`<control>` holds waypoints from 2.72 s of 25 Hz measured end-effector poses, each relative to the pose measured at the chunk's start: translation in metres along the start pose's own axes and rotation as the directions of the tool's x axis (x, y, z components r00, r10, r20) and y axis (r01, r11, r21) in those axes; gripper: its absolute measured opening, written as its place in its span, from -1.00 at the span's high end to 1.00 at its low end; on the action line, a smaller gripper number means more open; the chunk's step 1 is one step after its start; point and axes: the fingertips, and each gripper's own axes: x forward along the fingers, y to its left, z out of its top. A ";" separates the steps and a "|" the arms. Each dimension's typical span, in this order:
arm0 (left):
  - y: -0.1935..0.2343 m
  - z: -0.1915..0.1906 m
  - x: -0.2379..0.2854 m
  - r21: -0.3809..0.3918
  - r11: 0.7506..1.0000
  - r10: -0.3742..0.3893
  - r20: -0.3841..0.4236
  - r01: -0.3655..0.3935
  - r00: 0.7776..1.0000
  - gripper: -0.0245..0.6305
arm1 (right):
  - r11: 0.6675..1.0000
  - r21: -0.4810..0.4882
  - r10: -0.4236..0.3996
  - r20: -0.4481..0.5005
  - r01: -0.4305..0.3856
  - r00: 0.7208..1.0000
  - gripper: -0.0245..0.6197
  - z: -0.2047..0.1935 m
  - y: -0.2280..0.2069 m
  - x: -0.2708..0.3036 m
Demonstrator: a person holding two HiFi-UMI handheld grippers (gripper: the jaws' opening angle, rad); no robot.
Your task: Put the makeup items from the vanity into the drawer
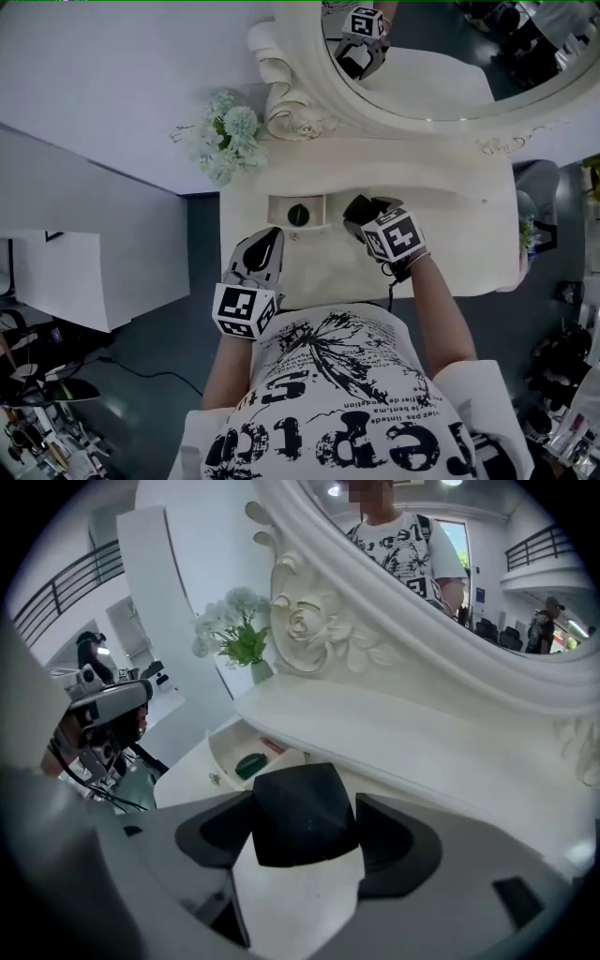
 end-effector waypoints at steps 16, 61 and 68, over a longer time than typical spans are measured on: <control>0.095 -0.020 -0.080 -0.078 0.987 0.143 0.020 -0.141 0.990 0.86 | 0.984 -0.104 0.138 -0.078 -0.146 0.987 -0.17 0.062 0.116 0.071; 0.023 0.076 -0.027 0.103 0.995 -0.022 0.162 0.006 0.987 0.86 | 0.962 0.072 -0.234 0.713 0.262 0.661 0.87 0.088 0.072 -0.133; 0.023 0.082 -0.026 0.115 0.993 -0.006 0.175 -0.014 0.984 0.86 | 0.965 0.039 -0.209 0.712 0.258 0.671 0.87 0.086 0.069 -0.131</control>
